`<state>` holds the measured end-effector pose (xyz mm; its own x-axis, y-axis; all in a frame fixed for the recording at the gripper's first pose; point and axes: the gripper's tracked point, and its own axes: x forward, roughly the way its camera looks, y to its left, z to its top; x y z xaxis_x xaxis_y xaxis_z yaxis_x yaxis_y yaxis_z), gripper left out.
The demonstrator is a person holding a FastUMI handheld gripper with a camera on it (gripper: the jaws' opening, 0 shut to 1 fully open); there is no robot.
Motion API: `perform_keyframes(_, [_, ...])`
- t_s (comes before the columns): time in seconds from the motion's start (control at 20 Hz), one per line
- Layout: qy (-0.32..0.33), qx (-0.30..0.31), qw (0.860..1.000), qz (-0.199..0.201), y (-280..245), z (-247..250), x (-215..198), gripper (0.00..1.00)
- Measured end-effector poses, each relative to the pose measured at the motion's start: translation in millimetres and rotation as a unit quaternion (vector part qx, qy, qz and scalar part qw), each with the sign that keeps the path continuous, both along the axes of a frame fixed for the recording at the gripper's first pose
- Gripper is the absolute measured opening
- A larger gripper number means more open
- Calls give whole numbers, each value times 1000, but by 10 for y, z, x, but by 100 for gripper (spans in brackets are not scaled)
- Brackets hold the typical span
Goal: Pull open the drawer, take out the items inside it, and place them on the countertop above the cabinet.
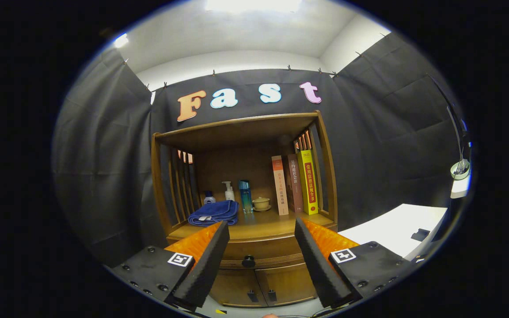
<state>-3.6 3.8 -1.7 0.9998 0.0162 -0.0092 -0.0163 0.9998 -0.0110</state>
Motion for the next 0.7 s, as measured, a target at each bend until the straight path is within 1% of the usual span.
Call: perform_keyframes(0.7, [4, 4, 1000, -2, -5, -37, -34, 98])
